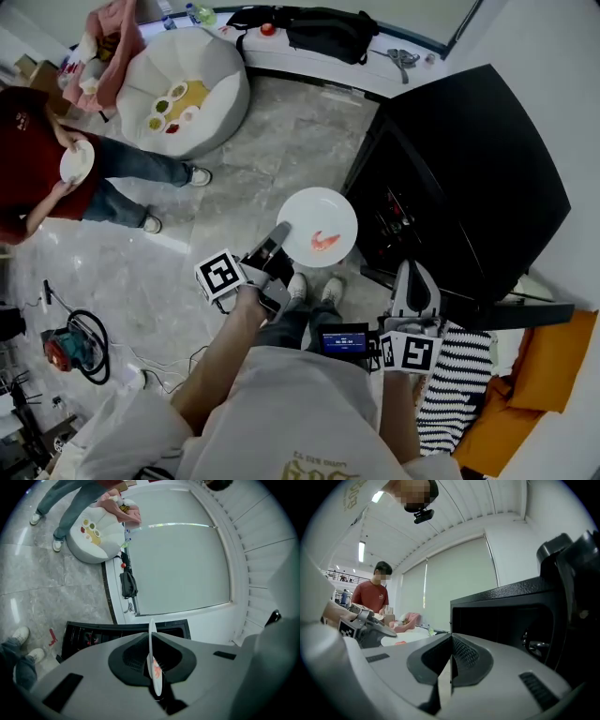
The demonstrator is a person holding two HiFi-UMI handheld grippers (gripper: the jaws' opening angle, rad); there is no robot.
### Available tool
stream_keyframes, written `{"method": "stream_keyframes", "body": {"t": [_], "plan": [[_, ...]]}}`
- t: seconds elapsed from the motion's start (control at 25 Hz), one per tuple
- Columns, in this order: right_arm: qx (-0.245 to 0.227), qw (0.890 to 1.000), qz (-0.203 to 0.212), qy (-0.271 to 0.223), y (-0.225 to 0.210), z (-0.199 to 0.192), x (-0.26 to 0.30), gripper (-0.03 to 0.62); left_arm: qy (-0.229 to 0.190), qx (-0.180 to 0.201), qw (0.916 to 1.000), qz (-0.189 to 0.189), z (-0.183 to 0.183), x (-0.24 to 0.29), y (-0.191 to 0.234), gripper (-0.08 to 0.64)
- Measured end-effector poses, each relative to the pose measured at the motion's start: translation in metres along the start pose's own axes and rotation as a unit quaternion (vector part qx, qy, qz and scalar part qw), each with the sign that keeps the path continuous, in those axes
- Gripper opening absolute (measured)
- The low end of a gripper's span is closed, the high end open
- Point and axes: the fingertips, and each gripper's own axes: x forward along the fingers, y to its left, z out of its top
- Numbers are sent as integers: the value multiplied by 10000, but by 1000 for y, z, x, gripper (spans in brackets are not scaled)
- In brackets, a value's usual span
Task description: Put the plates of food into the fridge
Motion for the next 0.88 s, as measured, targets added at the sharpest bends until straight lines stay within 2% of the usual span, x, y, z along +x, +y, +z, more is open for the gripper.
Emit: {"method": "stream_keyframes", "body": {"t": [0.2, 0.68, 0.88], "plan": [[97, 9998, 146, 6, -1, -5, 8, 9, 40, 56, 9999, 127, -4, 7, 10, 18], [17, 9979, 622, 177, 16, -26, 26, 9, -32, 43, 10000, 54, -6, 12, 26, 18], [1, 9972, 683, 312, 13, -46, 32, 9, 29, 134, 9999, 94, -11, 17, 37, 18]]}}
